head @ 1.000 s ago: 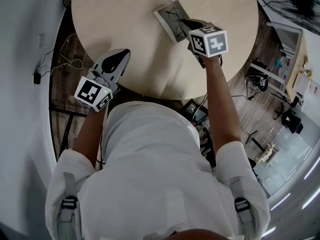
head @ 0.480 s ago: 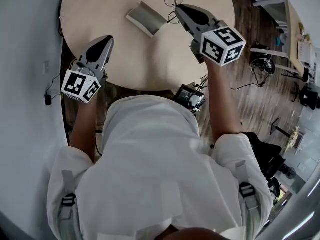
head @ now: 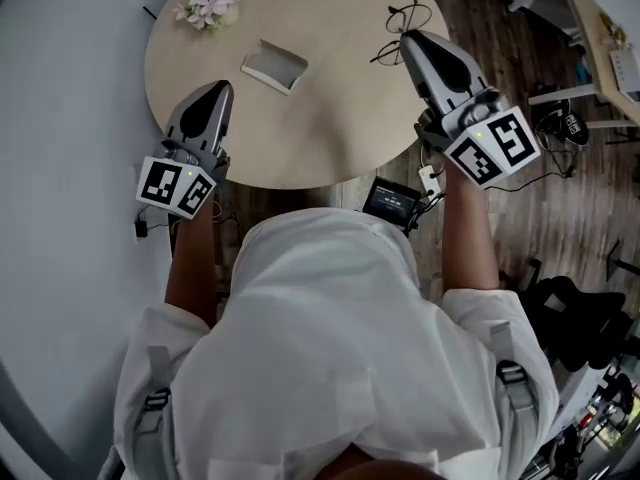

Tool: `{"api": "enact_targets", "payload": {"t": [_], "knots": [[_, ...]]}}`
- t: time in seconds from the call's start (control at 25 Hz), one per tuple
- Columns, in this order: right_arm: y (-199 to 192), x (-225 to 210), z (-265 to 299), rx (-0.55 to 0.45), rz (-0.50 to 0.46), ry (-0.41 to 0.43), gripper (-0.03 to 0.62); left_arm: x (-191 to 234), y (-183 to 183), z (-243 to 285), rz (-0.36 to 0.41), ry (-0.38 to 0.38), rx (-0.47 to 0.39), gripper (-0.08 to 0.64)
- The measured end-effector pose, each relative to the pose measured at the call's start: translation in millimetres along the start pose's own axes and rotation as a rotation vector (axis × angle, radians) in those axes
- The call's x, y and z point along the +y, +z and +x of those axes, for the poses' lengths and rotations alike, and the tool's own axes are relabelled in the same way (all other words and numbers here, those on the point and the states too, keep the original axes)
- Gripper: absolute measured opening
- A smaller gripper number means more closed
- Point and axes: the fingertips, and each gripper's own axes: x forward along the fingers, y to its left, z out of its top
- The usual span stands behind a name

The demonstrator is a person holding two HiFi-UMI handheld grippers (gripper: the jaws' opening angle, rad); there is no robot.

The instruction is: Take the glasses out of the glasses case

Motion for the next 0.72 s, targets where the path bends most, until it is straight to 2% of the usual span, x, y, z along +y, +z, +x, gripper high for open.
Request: {"api": "enact_targets", "payload": {"t": [0.12, 0.4, 0.56, 0.72], "knots": [[13, -1, -53, -0.089, -0.014, -0.032, 0.032, -32, 9, 0, 0.027, 0.013, -0.010, 0.012], [7, 8, -175, -0.189, -0.001, -0.104, 0.032, -125, 28, -25, 0.056, 0.035, -0.049, 0.012], [-6, 13, -221, -0.211, 0.013, -0.131, 0.032, -166, 25, -39, 0.063, 0.036, -0.043, 0.012], [-29, 23, -243, -0.179, 0.057, -0.123, 0.032, -195, 12, -48, 0.035, 0.043, -0.008, 0.012]]}}
